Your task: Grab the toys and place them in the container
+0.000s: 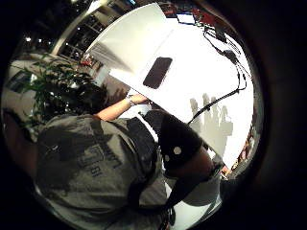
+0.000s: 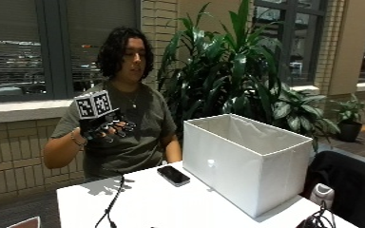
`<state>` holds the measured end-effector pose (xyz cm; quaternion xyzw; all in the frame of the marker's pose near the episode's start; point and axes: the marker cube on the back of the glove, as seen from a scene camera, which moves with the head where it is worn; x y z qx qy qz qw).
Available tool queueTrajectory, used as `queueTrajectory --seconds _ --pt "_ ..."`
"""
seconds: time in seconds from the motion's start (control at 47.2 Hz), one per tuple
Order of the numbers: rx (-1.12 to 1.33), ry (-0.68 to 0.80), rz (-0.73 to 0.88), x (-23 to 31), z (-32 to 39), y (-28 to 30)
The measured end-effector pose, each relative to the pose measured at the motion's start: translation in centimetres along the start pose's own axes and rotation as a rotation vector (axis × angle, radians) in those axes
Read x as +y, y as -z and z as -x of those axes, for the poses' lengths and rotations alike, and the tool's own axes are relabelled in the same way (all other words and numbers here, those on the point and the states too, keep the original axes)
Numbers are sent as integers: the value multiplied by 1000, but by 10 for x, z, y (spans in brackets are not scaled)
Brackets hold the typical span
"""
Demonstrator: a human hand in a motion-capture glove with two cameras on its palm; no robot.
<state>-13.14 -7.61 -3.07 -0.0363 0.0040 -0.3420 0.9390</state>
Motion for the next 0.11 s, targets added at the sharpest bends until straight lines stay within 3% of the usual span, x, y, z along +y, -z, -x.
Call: queueTrajectory --seconds 0.106 --pt "-13 -1 -3 -2 -2 -2"
